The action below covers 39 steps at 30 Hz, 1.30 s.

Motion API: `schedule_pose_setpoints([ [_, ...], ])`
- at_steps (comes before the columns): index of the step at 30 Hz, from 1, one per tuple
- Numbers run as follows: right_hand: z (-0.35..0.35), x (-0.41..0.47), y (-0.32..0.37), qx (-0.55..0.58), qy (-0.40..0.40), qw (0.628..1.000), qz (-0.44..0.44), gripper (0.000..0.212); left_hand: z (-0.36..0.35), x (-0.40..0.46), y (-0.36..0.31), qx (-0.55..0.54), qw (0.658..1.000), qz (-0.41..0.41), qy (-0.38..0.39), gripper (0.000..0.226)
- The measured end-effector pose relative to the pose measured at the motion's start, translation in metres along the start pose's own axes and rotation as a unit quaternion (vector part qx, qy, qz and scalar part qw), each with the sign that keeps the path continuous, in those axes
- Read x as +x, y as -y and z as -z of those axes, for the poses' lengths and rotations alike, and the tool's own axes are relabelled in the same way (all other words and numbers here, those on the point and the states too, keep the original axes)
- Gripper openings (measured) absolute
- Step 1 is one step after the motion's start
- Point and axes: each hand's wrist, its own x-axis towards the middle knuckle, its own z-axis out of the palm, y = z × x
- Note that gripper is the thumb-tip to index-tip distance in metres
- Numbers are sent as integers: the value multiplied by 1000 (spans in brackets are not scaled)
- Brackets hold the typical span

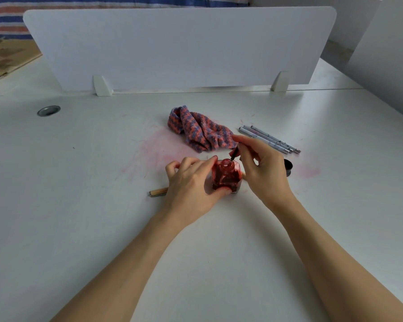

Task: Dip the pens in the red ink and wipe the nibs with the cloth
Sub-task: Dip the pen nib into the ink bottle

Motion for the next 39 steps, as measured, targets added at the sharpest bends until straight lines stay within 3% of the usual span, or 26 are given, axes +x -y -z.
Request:
schedule_pose_setpoints([
  [12, -1, 0, 4, 3, 5, 1000, 19, 23, 0, 0, 0, 4, 1000, -7, 2, 69],
  [23, 3, 24, 20, 71, -121, 990, 31, 23, 6, -2, 2, -12, 1000, 9, -4, 69],
  [27, 7, 41, 19, 174, -188, 965, -53, 24, 14, 10, 18, -63, 994, 78, -34, 56],
  [31, 5, 57, 9, 231, -221, 939, -124, 21, 19, 41, 44, -117, 969, 214, -36, 27],
  [34, 0, 65, -1, 233, -217, 936, -148, 17, 17, 73, 59, -139, 943, 303, -16, 27],
  [39, -3, 69, -16, 225, -188, 939, -180, 14, -9, 105, 65, -144, 927, 339, 69, 33],
])
